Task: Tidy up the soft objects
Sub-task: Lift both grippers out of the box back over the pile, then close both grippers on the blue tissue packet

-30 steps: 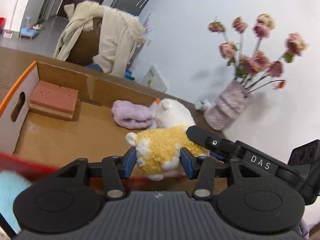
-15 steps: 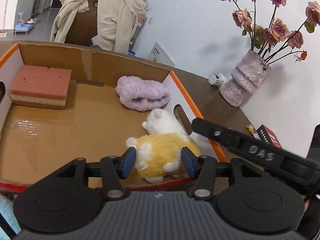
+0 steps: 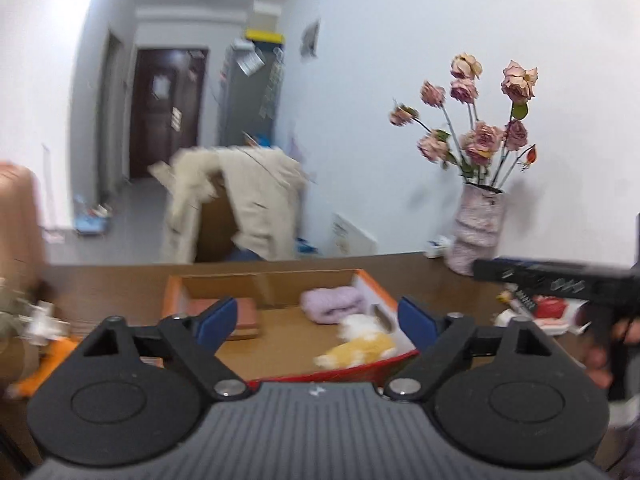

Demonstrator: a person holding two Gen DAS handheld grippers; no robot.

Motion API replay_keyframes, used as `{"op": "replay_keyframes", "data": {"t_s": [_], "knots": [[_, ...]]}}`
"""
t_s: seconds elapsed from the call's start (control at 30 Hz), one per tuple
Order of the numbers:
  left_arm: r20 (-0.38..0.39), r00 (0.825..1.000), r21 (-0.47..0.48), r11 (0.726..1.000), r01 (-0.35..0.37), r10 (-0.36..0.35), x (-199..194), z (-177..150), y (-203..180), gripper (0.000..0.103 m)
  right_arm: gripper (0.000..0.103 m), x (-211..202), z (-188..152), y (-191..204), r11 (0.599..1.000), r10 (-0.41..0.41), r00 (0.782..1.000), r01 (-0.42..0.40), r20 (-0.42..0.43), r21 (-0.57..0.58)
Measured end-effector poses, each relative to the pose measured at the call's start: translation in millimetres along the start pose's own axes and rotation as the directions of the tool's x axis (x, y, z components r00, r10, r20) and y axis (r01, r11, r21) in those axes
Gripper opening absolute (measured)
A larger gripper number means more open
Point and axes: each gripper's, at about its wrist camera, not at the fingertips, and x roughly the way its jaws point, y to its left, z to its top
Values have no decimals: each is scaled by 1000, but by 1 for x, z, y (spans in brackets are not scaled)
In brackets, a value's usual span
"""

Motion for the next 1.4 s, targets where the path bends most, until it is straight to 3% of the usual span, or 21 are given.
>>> {"op": "replay_keyframes", "data": {"t_s": [0.23,0.37,0.57,0.73,0.93,1.07,1.17,1.23,1.4], "knots": [[68,991,69,990,-123,118,-77,-47,-1,100,72,-72,-25,41,992,43,996,-34,78,-120],[53,986,33,987,-160,158,-103,-87,1,103,77,-95,-61,69,983,70,995,-55,78,-178],[-70,980,-77,978,-192,187,-114,-146,12,103,80,-112,-133,99,969,149,989,-150,-21,-195],[-126,965,-67,968,-240,230,-112,-163,22,103,79,-107,-176,118,961,171,971,-202,-164,-191],[-141,976,-74,981,-180,169,-104,-163,22,103,79,-103,-192,133,953,172,963,-216,-207,-212],[-193,978,-77,993,-91,74,-96,-169,12,101,78,-86,-193,135,949,156,957,-214,-245,-232],[-244,968,-118,993,30,-59,-89,-177,2,80,76,-74,-191,131,956,146,955,-203,-257,-210],[-270,955,-149,985,86,-124,-79,-183,-4,66,67,-67,-188,124,965,147,956,-194,-252,-174],[-306,934,-267,958,102,-185,-51,-191,-3,37,45,-38,-183,101,979,181,945,-198,-274,-37]]}}
